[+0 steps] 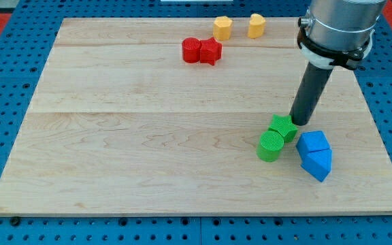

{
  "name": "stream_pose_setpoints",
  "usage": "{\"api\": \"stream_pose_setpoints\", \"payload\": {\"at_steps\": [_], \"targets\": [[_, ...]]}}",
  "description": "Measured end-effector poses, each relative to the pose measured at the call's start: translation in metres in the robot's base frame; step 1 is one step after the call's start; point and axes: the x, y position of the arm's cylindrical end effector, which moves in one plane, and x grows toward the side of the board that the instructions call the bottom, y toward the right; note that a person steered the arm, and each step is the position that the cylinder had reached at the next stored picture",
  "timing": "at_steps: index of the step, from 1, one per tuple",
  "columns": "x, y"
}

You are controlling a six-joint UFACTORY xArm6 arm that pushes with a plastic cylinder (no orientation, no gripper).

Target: Move the green star into the green circle

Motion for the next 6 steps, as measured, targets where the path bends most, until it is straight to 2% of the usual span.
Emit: {"api": "stream_pose_setpoints", "payload": {"at_steps": [2, 6], "targets": [[-0.002, -0.01], [-0.004, -0.08]]}}
